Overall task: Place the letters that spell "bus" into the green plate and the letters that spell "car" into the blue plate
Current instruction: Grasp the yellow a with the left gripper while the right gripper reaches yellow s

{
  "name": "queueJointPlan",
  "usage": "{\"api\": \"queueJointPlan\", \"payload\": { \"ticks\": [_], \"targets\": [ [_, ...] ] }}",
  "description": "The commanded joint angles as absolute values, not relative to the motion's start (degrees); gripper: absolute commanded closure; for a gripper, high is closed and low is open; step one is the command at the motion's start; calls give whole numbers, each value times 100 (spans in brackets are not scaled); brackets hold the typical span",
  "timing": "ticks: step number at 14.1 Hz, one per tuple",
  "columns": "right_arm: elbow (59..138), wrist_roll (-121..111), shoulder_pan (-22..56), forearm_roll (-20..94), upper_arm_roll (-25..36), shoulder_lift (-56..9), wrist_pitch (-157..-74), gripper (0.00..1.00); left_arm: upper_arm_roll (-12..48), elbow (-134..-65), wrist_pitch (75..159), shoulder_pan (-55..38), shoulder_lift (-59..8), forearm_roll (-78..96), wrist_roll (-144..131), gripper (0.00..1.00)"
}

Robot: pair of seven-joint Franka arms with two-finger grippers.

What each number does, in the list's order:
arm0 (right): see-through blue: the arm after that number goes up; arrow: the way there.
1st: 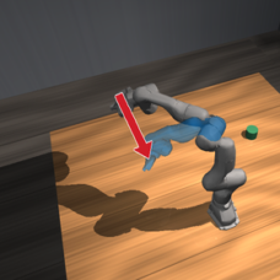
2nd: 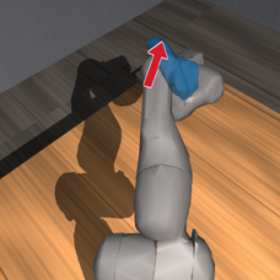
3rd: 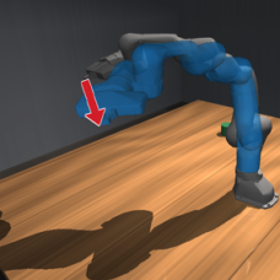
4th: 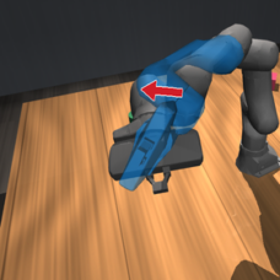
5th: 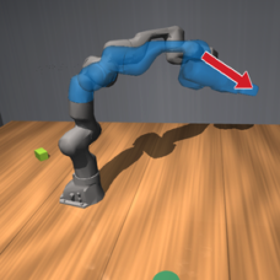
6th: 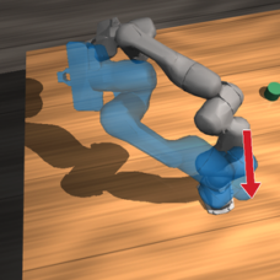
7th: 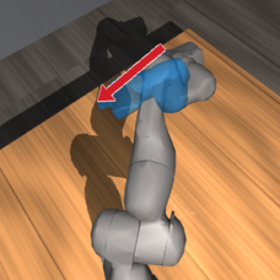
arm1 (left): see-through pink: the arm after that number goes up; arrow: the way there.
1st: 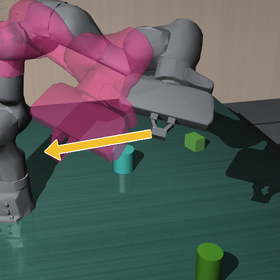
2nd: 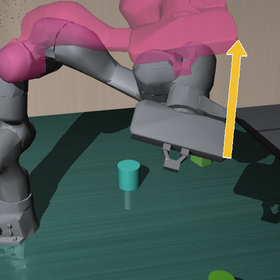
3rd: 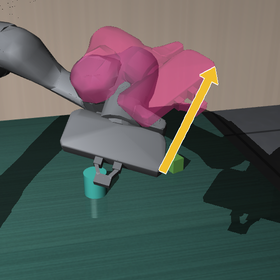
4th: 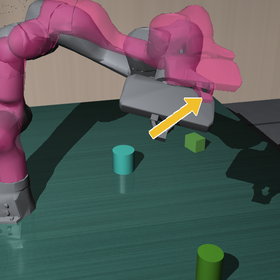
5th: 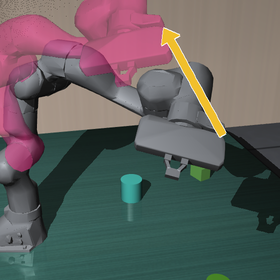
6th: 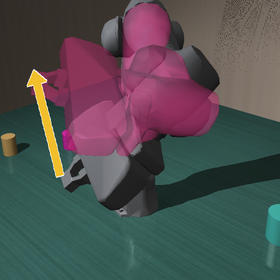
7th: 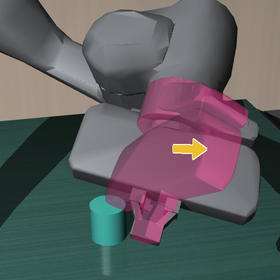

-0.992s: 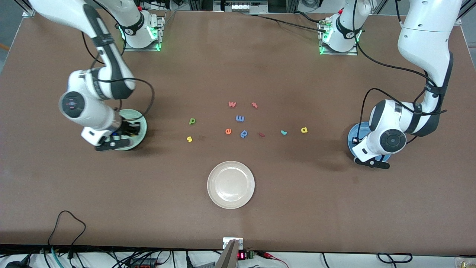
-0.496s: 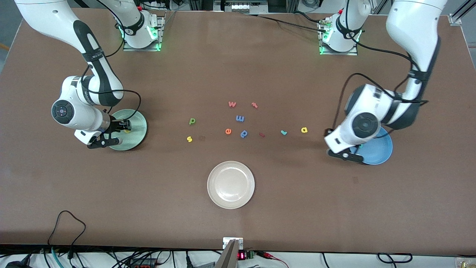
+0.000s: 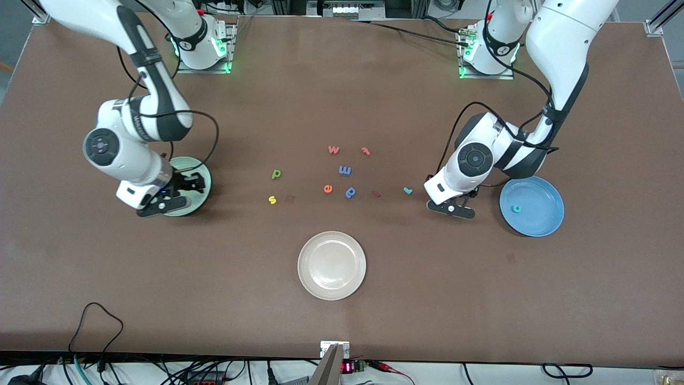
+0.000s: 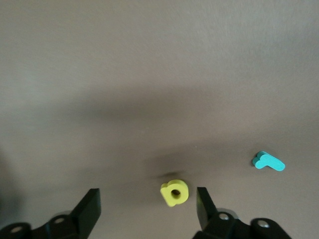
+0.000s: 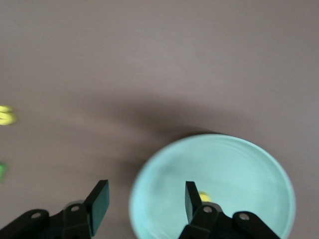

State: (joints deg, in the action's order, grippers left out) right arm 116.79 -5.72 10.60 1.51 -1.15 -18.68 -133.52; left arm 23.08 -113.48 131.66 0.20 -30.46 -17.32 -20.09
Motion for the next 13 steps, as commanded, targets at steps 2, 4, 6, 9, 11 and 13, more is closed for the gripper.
{"api": "queueJointPlan", "payload": {
  "ticks": [2,4,6,9,11,13],
  "targets": [
    [11181,-150,1739,114,-228,-2213,-13333,30,2355,-11768,13735,70,-3023,-1661,-2066,20],
    [10804,-167,2003,106,-229,-2521,-13333,31,2355,-11926,14079,62,-3076,-1661,-2039,24],
    [10434,-158,2257,105,-220,-2864,-13324,38,2355,-11996,14089,70,-3120,-1661,-1995,34],
    [10248,-97,2574,114,-220,-3260,-13420,40,2355,-11997,14071,53,-3120,-1670,-1986,56],
    [10222,-36,2636,114,-220,-3410,-13727,40,2355,-12006,14054,88,-3111,-1661,-1995,74],
    [10230,17,2672,106,-220,-3515,-13808,40,2355,-11945,13993,114,-3050,-1661,-2004,79]
  ]
}}
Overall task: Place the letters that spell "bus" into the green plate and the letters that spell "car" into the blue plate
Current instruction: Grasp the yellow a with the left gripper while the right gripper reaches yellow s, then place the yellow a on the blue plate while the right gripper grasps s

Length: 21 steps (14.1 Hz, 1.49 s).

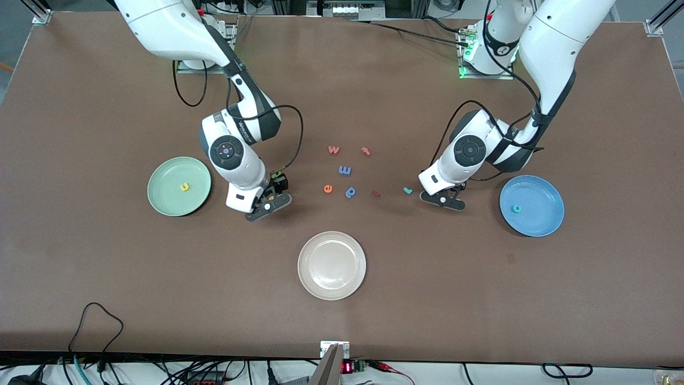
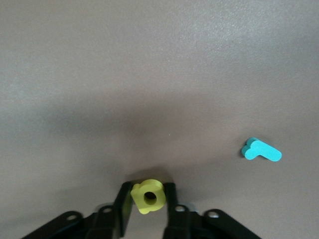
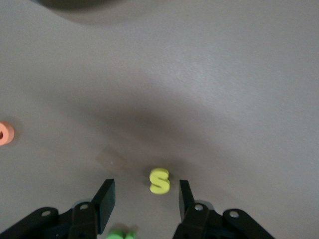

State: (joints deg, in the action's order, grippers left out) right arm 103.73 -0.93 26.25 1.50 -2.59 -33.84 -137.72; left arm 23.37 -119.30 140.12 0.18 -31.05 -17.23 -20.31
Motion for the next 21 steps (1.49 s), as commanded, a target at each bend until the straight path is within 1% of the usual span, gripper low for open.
{"api": "queueJointPlan", "payload": {
  "ticks": [1,2,4,5,6,8,11,13,15,16,17,18,19,20,21],
  "targets": [
    [10239,9,2672,105,-211,-3542,-13808,40,2364,-11857,13792,114,-2971,-1670,-2021,80],
    [10257,9,2672,45,-202,-3542,-13808,40,2356,-11578,13285,114,-2892,-1670,-1995,80],
    [10283,-9,2646,-79,-185,-3551,-13790,40,2329,-10684,11698,132,-2909,-1696,-1681,80],
    [10292,-9,2646,-88,-176,-3577,-13790,40,2303,-10261,11080,141,-2927,-1722,-1548,80],
    [10292,17,2646,-88,-176,-3621,-13799,41,2285,-9961,10718,228,-2935,-1757,-1382,80],
    [10327,26,2672,-88,-176,-3682,-13790,43,2259,-9765,10547,596,-2988,-1863,-812,80],
    [10459,18,2619,-88,-167,-3683,-13790,43,2057,-9765,10564,1062,-3216,-2539,16,79],
    [10450,18,2619,-88,-167,-3683,-13790,44,2057,-9861,10608,1545,-3409,-2549,96,78],
    [10450,26,2645,-88,-167,-3683,-13799,46,2057,-10054,10643,1704,-3463,-2549,88,77],
    [10450,26,2654,-88,-167,-3683,-13799,49,2057,-10211,10765,1740,-3472,-2549,97,75],
    [10450,26,2663,-79,-167,-3691,-13808,50,2057,-10439,10958,1914,-3463,-2549,97,71],
    [10450,35,2663,-70,-167,-3691,-13808,51,2109,-10607,11108,2116,-3437,-2549,97,54],
    [10450,105,2672,-79,-167,-3700,-13808,53,2118,-10600,11101,2162,-3419,-2549,123,40],
    [10450,210,2672,-88,-167,-3700,-13808,53,2118,-10565,11083,2171,-3402,-2549,254,38],
    [10450,237,2681,-88,-167,-3709,-13808,55,2136,-10547,11074,2162,-3349,-2523,464,14]
  ]
}}
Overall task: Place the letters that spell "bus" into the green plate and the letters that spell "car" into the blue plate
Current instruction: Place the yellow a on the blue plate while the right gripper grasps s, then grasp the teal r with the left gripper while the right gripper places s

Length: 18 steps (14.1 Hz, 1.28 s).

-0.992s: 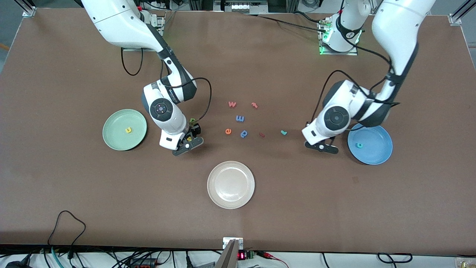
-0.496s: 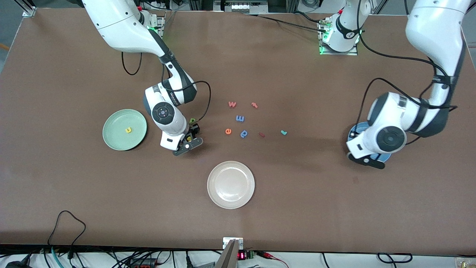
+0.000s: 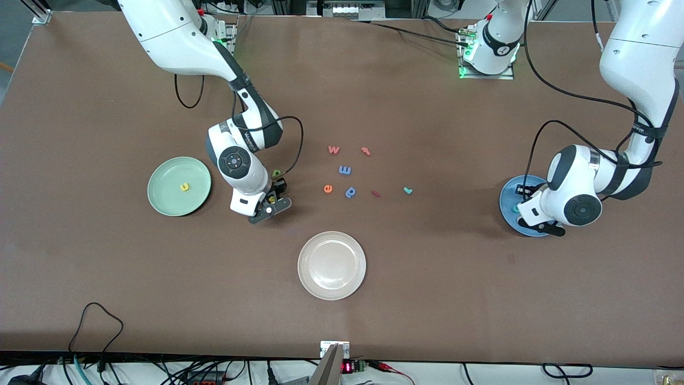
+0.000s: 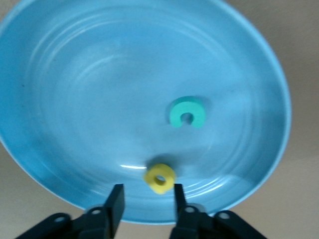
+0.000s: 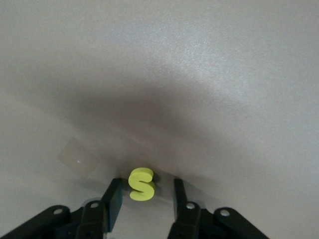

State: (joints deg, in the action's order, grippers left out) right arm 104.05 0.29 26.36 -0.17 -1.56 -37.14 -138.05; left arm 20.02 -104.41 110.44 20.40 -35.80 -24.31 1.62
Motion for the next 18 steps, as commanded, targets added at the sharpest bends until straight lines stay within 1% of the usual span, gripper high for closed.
{"api": "queueJointPlan", "payload": {
  "ticks": [1,2,4,5,6,7,8,11,12,13,16,17,18],
  "targets": [
    [10450,246,2681,-88,-167,-3726,-13816,55,2171,-10495,11048,2162,-3262,-2462,562,0],
    [10450,246,2681,-88,-167,-3735,-13816,55,2371,-10442,10917,2162,-3200,-2435,667,0],
    [10450,246,2681,-88,-167,-3735,-13816,59,2898,-10083,10243,2153,-3138,-2417,651,0],
    [10450,246,2698,-88,-167,-3735,-13816,59,3179,-9872,9943,2153,-3146,-2295,502,0],
    [10450,246,2724,-88,-167,-3735,-13816,60,3347,-9748,9810,2153,-3146,-2016,231,0],
    [10450,246,2725,-88,-167,-3735,-13816,64,3392,-9686,9826,2092,-3155,-1612,-137,0],
    [10441,246,2725,-88,-167,-3735,-13816,65,3410,-9677,9870,2040,-3199,-1269,-436,0],
    [10441,246,2725,-88,-167,-3735,-13816,69,3410,-9756,10589,1488,-3287,-774,-1612,0],
    [10441,246,2725,-88,-167,-3735,-13816,73,3410,-9721,10704,1242,-3339,-765,-2383,0],
    [10441,246,2725,-88,-167,-3735,-13816,75,3410,-9729,10984,1091,-3427,-773,-3026,0],
    [10441,246,2733,-88,-167,-3735,-13816,89,3375,-9966,12309,740,-3708,-835,-3979,0],
    [10441,246,2760,-88,-167,-3735,-13816,92,3358,-10062,12566,616,-3709,-861,-4164,0],
    [10441,246,2760,-88,-167,-3735,-13816,94,3323,-10107,12629,528,-3726,-931,-4157,10]
  ]
}}
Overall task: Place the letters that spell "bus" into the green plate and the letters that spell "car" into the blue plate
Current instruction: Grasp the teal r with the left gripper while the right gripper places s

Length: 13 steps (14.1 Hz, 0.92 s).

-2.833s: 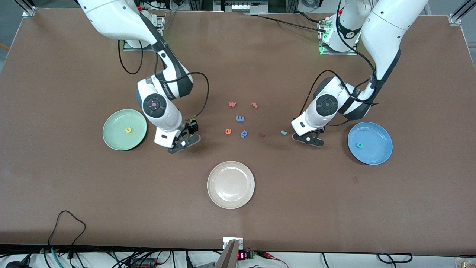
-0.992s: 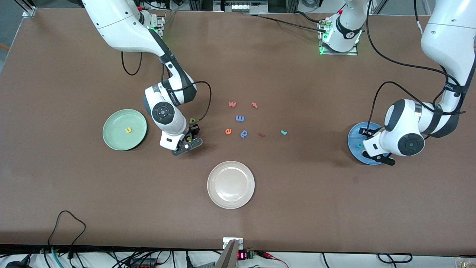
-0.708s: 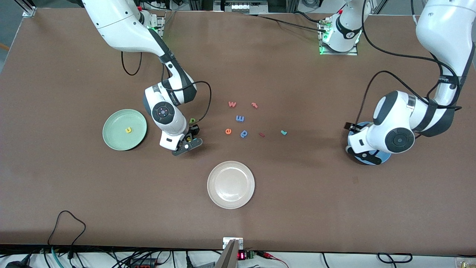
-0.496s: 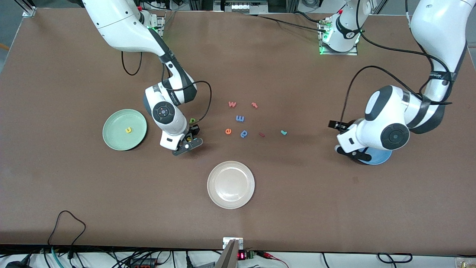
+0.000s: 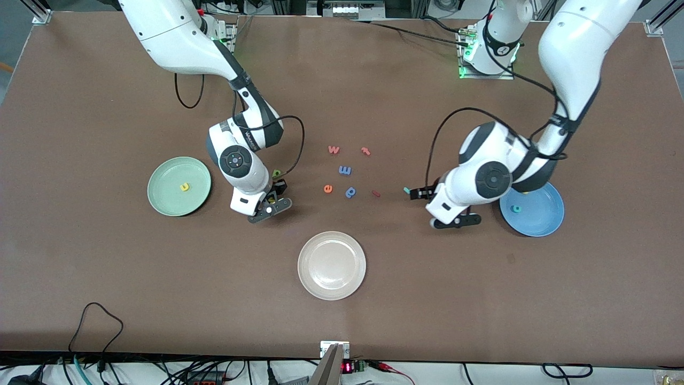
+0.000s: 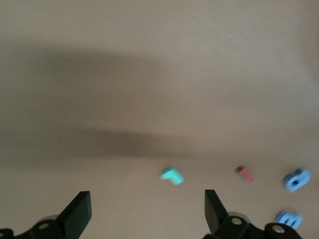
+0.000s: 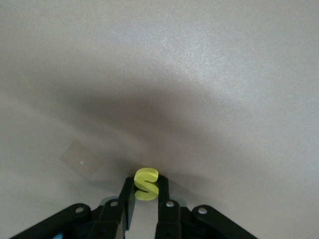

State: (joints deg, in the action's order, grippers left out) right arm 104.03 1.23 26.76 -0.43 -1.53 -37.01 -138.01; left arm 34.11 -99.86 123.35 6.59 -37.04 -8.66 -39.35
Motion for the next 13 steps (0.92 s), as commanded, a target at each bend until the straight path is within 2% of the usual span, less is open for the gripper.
{"api": "queueJointPlan", "payload": {
  "ticks": [1,2,3,7,8,10,13],
  "targets": [
    [10441,237,2751,-88,-158,-3718,-13816,96,3322,-10107,12647,458,-3883,-1201,-4166,24],
    [10441,203,2725,-88,-158,-3674,-13808,97,3322,-10107,12656,396,-4007,-1491,-4244,36],
    [10450,176,2699,-97,-150,-3613,-13782,98,3314,-10107,12665,361,-4121,-1625,-4254,39],
    [10757,97,2006,-219,-123,-2850,-13291,100,3313,-10107,12823,238,-4306,-1661,-4621,40],
    [10862,62,1778,-228,-123,-2630,-13089,100,3270,-10107,12832,176,-4333,-1661,-4649,45],
    [11143,-52,1329,-290,-123,-2313,-12973,100,3226,-10107,12841,123,-4377,-1661,-4676,48],
    [11539,-421,723,-475,-132,-2171,-12981,100,3226,-10116,12841,123,-4421,-1670,-4894,49]
  ]
}}
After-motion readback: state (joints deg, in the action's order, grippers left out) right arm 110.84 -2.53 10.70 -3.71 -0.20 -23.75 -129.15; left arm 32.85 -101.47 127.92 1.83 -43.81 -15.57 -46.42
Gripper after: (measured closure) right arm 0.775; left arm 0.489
